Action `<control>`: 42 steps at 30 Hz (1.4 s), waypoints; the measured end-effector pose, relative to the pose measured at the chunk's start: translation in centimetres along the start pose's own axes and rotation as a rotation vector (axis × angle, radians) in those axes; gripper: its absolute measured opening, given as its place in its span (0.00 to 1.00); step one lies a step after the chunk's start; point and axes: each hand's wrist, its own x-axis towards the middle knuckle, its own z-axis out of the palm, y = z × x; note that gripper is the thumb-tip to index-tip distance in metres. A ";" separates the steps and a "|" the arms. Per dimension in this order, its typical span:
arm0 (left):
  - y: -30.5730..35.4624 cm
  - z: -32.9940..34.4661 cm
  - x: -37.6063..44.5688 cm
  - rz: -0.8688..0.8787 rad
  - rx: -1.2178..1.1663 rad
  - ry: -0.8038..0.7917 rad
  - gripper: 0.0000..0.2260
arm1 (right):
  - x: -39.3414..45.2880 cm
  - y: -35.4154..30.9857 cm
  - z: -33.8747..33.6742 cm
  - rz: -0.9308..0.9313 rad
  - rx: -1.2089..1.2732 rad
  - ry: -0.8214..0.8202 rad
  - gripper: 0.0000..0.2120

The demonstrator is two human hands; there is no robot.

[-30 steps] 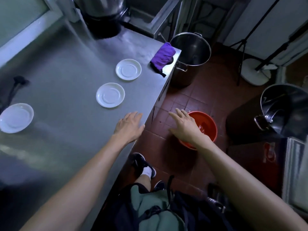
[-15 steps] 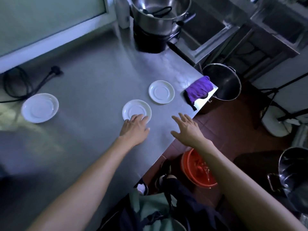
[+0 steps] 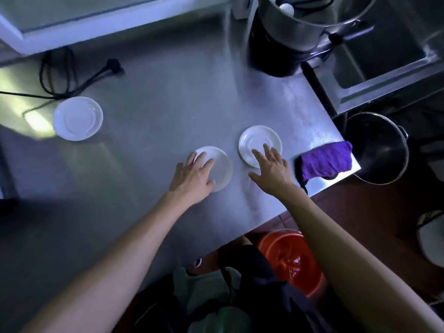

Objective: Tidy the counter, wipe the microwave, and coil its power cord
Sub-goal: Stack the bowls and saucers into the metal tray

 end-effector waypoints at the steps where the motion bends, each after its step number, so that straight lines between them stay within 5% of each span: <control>1: 0.4 0.0 0.5 -0.016 0.007 -0.005 0.29 | 0.9 0.3 -0.2 -0.021 -0.006 -0.003 0.35; 8: 2.9 1.1 3.4 -0.162 0.024 -0.079 0.50 | 5.6 2.1 -0.9 -0.134 -0.042 0.009 0.40; 15: 3.9 2.0 3.9 -0.259 0.015 -0.122 0.57 | 7.7 3.1 -0.6 -0.208 -0.048 -0.013 0.49; 29: 3.8 1.5 2.4 -0.398 -0.045 -0.035 0.52 | 10.3 1.9 -1.0 -0.271 -0.140 -0.035 0.55; 42: -2.3 2.5 -11.1 -0.679 -0.204 0.099 0.50 | 4.4 -10.6 0.3 -0.578 -0.229 0.038 0.53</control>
